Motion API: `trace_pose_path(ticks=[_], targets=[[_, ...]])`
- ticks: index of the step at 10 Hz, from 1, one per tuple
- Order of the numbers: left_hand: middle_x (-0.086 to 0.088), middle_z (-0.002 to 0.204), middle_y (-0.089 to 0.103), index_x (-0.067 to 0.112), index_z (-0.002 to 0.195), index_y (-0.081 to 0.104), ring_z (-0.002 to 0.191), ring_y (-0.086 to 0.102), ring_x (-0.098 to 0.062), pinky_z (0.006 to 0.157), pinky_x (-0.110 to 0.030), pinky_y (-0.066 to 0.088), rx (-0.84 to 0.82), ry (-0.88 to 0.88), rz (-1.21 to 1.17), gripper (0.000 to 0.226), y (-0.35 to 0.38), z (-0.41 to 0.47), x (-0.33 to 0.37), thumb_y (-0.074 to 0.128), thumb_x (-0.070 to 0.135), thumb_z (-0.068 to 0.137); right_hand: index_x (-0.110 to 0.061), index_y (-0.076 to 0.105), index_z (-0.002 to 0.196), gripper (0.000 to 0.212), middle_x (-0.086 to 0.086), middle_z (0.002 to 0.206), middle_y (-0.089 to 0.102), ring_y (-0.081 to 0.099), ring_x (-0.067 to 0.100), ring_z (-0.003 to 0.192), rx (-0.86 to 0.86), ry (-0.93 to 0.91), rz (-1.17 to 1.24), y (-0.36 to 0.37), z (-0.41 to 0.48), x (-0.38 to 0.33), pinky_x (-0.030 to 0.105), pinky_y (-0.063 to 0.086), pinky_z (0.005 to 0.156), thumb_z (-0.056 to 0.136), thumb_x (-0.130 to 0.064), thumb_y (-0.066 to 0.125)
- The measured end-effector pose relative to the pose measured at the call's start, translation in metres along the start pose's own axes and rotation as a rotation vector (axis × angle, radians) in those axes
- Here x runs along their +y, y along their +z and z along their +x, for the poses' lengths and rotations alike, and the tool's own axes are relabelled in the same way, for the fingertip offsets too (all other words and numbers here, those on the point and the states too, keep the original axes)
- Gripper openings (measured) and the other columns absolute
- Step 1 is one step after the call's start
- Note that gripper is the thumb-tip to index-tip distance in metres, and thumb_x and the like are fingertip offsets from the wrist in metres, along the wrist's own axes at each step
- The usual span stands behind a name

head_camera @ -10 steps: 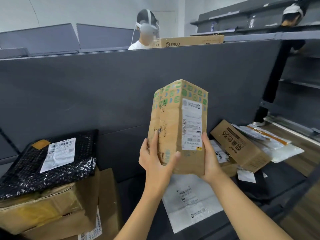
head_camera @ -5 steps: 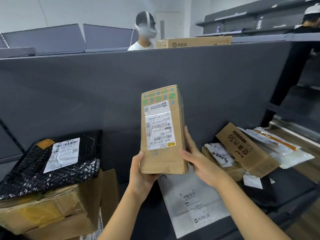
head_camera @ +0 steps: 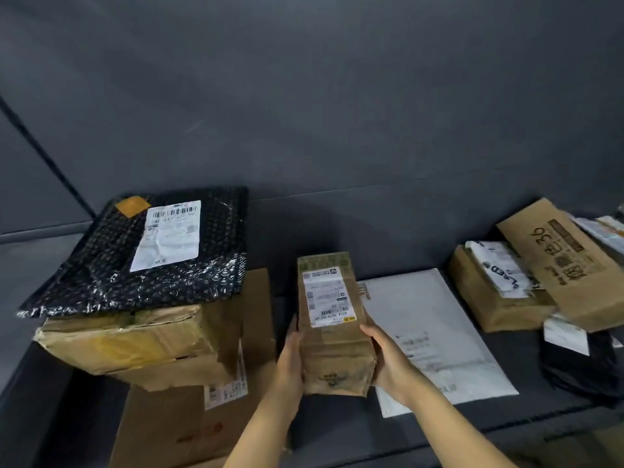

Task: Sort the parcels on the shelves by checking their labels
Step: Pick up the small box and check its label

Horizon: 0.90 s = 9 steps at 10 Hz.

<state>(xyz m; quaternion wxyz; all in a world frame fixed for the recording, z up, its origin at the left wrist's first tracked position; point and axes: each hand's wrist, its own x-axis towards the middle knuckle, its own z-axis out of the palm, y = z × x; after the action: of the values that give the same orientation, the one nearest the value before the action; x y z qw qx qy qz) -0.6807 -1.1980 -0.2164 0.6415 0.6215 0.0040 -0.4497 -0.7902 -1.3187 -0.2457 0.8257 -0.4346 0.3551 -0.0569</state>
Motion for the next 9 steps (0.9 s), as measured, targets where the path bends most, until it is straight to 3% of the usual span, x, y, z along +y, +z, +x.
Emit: trace_pose_path(ticks=[1,2,3,4,5,6,7,8,9], targets=[[0.002,0.141,0.045,0.026,0.146,0.029,0.126,0.047,-0.020,0.107,-0.037,0.037,0.093,-0.016,0.164,0.043,-0.009,0.013,0.001,0.033,0.021,0.103,-0.033,0.054,0.126,0.034,0.001,0.115,0.070,0.066,0.018,0.106,-0.010,-0.007,-0.018,0.009,0.025,0.021,0.033,0.054,0.072,0.095,-0.038,0.041],[-0.013,0.158,0.016,0.007,0.150,0.009,0.135,0.036,-0.014,0.118,-0.018,0.007,0.225,0.247,0.633,0.054,-0.026,0.018,-0.018,0.019,0.032,0.104,-0.019,0.057,0.124,0.035,0.006,0.110,0.071,0.069,0.014,0.097,-0.006,-0.087,-0.015,0.017,0.047,0.035,0.022,0.054,0.068,0.099,-0.027,0.033],[-0.016,0.150,0.035,0.006,0.147,0.026,0.127,0.048,-0.020,0.088,0.002,0.035,0.367,0.144,0.657,0.058,-0.013,0.029,-0.010,0.034,0.039,0.100,-0.017,0.052,0.133,0.039,0.004,0.108,0.072,0.071,0.015,0.091,0.040,-0.073,-0.021,0.021,0.061,0.037,0.021,0.054,0.064,0.099,-0.026,0.037],[-0.013,0.157,0.021,0.008,0.150,0.020,0.144,0.025,-0.026,0.115,-0.027,0.028,0.253,0.446,1.115,0.056,-0.006,0.031,-0.013,0.030,0.011,0.095,-0.031,0.047,0.134,0.037,0.001,0.109,0.070,0.071,0.010,0.087,0.020,-0.124,-0.126,0.025,0.068,0.037,0.017,0.052,0.063,0.099,-0.023,0.039],[-0.004,0.160,0.004,0.009,0.151,0.014,0.145,-0.010,-0.016,0.120,-0.029,0.000,0.175,0.456,1.245,0.082,0.000,0.044,-0.019,-0.003,0.039,0.077,-0.037,0.043,0.133,0.036,-0.009,0.086,0.065,0.063,-0.003,0.060,0.013,-0.145,-0.150,0.034,0.071,0.034,0.009,0.044,0.048,0.101,-0.023,0.037],[-0.016,0.155,0.026,0.002,0.143,0.039,0.146,0.017,-0.029,0.119,-0.034,-0.001,0.198,0.370,1.367,0.085,0.003,0.052,-0.020,0.003,0.043,0.077,-0.025,0.036,0.143,0.041,-0.004,0.122,0.062,0.066,-0.002,0.096,0.008,-0.159,-0.161,0.038,0.076,0.030,0.012,0.050,0.069,0.102,-0.021,0.037],[-0.020,0.124,0.063,0.005,0.109,0.071,0.121,0.055,-0.039,0.112,-0.047,0.023,0.177,0.390,1.516,0.053,0.012,0.058,-0.025,0.033,0.028,0.081,-0.028,0.021,0.150,0.052,-0.010,0.146,0.039,0.044,0.009,0.131,0.018,-0.107,-0.229,0.036,0.073,0.024,0.024,0.041,0.102,0.101,-0.037,0.037],[-0.017,0.140,0.049,0.007,0.127,0.059,0.138,0.037,-0.033,0.120,-0.042,0.010,0.092,0.545,1.394,0.056,0.035,0.048,-0.026,0.028,0.027,0.084,-0.028,0.026,0.146,0.047,-0.011,0.134,0.035,0.030,0.015,0.140,0.209,-0.123,-0.309,0.015,0.065,0.019,0.024,0.027,0.106,0.101,-0.036,0.037],[0.000,0.159,0.014,0.014,0.147,0.031,0.146,-0.002,-0.010,0.117,-0.023,-0.003,-0.100,0.631,1.202,0.050,0.069,0.043,-0.032,0.032,0.018,0.097,-0.016,0.034,0.145,0.049,0.005,0.147,0.039,0.035,0.023,0.138,0.522,-0.135,-0.431,-0.038,0.051,0.015,0.031,0.029,0.111,0.099,-0.031,0.044]])
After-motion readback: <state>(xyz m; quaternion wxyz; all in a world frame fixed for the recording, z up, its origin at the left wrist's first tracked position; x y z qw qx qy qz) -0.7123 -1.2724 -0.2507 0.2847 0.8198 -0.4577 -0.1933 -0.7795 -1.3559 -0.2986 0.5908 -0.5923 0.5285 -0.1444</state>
